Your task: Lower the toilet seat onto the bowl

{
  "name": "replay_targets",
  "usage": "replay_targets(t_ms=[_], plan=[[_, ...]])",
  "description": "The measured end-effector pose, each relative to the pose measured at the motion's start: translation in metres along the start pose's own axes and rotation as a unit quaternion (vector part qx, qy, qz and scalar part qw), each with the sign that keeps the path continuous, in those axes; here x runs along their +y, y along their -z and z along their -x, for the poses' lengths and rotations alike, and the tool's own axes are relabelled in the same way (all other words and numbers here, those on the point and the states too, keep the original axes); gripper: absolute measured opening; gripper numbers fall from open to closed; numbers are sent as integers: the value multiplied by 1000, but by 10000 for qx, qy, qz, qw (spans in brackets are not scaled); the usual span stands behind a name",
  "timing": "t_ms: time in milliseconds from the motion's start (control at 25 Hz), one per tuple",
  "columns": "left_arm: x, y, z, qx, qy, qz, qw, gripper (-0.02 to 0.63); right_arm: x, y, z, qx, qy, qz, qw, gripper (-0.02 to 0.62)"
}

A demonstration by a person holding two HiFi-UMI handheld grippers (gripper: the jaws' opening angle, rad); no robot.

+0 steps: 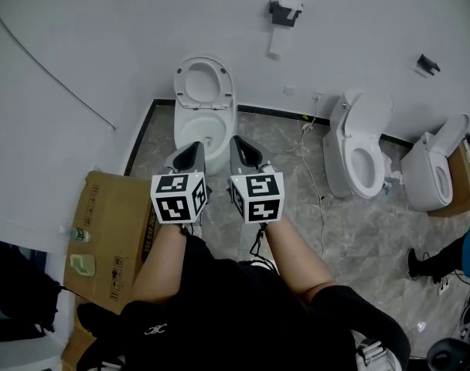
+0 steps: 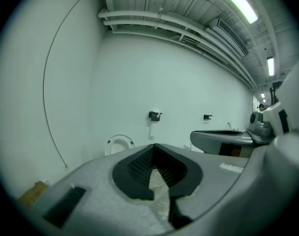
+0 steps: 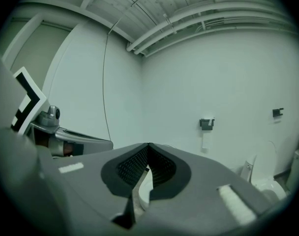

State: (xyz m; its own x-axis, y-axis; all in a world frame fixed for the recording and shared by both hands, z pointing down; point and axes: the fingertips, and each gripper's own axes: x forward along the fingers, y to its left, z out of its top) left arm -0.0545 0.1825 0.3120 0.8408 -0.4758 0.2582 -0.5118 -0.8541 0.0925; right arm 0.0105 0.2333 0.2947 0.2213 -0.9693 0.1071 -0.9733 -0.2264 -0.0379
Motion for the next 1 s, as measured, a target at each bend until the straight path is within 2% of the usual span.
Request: replay_targets(t_ms=[280, 1000], plan=[[11, 3, -23, 50, -2, -11, 10000, 9, -12, 10, -24, 92, 57, -19, 9999, 9], [102, -20, -131, 118, 96, 156, 9998, 9, -29, 3, -166, 105, 97, 80, 9999, 9]])
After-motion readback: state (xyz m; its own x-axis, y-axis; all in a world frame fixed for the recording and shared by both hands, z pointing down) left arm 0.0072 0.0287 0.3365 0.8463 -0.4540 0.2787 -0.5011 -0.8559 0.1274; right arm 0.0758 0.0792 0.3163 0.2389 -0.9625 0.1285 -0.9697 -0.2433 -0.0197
